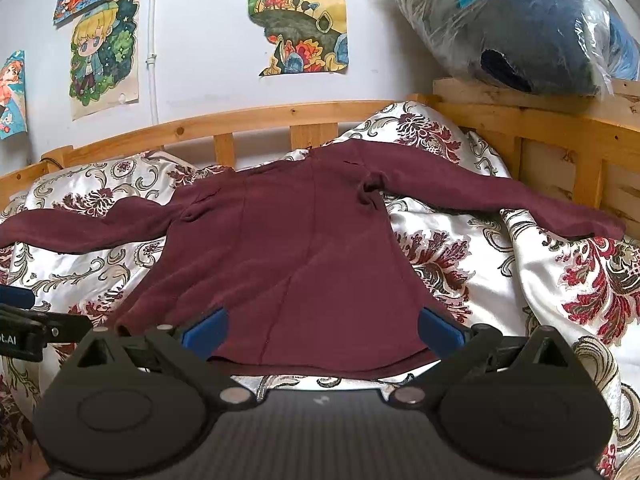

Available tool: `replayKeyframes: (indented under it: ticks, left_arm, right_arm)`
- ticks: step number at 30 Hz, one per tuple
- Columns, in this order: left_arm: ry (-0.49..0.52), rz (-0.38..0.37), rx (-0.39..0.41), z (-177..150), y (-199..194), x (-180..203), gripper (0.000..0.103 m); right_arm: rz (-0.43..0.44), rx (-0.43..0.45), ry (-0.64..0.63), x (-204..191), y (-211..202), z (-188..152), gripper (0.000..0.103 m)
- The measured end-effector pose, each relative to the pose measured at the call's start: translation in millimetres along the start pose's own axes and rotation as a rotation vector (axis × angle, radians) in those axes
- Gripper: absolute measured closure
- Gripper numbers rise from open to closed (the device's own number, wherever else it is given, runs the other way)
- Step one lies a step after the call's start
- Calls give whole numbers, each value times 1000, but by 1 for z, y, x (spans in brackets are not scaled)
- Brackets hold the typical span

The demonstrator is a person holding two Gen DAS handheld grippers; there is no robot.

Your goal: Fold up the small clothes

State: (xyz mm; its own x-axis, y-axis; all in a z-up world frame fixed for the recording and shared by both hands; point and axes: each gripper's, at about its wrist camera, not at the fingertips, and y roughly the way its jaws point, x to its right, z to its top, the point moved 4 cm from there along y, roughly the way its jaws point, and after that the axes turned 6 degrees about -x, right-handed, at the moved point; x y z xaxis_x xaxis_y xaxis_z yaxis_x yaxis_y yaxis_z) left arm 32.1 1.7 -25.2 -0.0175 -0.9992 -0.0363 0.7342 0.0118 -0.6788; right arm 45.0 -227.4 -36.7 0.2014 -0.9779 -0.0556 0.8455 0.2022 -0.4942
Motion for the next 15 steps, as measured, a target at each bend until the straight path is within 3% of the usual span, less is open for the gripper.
replayKeyframes:
  ticks: [15]
  left_arm:
    - [1, -1, -2, 0, -1, 0, 1]
  right_arm:
    - [-1, -9, 2, -2, -3, 1, 0]
